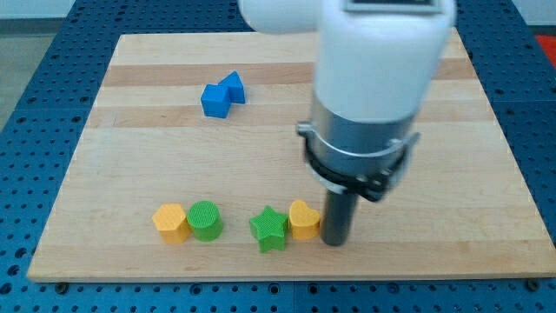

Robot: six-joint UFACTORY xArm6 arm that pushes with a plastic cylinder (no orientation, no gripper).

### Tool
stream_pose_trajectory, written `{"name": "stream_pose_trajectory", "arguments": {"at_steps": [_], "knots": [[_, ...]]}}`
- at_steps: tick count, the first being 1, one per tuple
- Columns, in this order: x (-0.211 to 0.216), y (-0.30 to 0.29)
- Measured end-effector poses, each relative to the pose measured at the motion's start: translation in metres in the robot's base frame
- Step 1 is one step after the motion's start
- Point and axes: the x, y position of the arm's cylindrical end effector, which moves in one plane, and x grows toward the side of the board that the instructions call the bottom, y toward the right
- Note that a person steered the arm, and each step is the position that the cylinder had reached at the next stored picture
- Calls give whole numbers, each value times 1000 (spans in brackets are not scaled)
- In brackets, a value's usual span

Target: Move yellow heart to the left center of the board

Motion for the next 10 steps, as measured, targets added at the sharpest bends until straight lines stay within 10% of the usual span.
{"name": "stream_pose_trajectory", "arguments": {"at_steps": [7, 10], "knots": [[-107, -189], [-77, -208]]}}
